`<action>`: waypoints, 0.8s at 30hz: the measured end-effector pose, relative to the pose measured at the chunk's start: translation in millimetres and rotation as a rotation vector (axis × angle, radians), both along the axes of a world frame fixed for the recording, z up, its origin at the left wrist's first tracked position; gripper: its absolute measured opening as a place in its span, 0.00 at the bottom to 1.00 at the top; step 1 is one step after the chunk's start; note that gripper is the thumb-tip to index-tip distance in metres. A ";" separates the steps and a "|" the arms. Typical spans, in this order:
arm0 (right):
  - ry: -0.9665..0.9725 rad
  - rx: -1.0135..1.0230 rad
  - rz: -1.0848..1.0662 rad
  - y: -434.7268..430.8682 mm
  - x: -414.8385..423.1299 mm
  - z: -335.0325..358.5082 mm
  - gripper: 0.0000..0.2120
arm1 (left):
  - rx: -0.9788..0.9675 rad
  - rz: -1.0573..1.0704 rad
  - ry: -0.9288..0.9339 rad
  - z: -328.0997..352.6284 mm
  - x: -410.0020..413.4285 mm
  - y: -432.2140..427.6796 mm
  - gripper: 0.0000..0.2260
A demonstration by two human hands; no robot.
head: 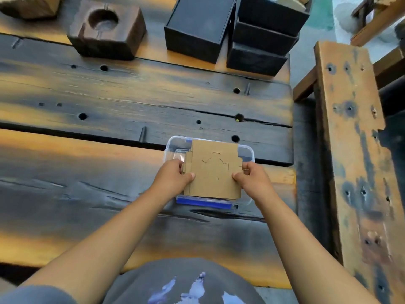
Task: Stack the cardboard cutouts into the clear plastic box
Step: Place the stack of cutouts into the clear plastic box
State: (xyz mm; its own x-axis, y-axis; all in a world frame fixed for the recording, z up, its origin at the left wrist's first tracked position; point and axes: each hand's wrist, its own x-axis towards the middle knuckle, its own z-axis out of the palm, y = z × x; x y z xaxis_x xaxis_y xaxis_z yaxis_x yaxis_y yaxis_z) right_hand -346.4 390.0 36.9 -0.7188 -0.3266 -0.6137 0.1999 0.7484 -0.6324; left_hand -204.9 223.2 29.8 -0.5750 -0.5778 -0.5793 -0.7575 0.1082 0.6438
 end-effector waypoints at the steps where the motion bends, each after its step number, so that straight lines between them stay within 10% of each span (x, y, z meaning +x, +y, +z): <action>1: 0.031 0.028 0.036 1.2 -1.4 -3.4 0.08 | -0.003 -0.005 -0.016 -2.1 -2.1 2.0 0.13; 24: 0.107 0.413 0.295 -18.6 19.2 -38.8 0.08 | -0.046 -0.077 -0.257 -33.4 -16.0 7.2 0.12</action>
